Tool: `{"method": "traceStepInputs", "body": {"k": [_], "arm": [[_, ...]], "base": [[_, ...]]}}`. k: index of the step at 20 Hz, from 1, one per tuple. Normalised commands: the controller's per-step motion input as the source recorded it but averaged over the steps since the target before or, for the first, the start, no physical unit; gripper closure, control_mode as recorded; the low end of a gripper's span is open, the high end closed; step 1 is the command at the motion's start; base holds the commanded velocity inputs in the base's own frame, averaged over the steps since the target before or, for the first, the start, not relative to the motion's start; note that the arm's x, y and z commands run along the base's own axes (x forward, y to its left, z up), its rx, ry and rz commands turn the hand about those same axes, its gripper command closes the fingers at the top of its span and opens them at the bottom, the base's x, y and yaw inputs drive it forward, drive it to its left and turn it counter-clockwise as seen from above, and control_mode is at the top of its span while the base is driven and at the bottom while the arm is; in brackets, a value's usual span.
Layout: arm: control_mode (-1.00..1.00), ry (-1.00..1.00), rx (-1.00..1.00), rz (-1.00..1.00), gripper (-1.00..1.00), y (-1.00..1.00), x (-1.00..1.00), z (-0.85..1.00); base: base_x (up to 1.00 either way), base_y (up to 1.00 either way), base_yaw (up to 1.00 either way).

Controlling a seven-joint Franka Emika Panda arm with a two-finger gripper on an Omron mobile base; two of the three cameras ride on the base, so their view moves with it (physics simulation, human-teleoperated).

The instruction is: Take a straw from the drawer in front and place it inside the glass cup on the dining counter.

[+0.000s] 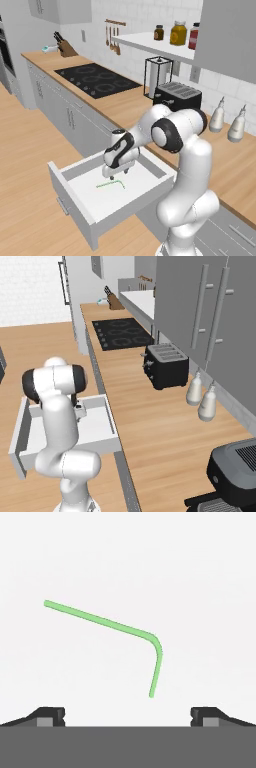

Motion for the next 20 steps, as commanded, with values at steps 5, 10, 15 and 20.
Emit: {"method": "traceStepInputs", "body": {"k": [5,10,15,20], "arm": [[-1.0,0.0,-0.04,0.0,-1.0,-0.16,0.06,-0.35],[-1.0,0.0,-0.03,0.0,-1.0,-0.06,0.05,-0.35],[-1.0,0.0,0.0,0.0,-1.0,0.0,0.33,-0.32],[-1.0,0.0,0.0,0.02,-1.0,0.0,0.29,-0.33]], "base": [[0.0,0.0,0.0],[0.0,0.0,0.0],[0.0,0.0,0.0],[0.0,0.0,0.0]]}}
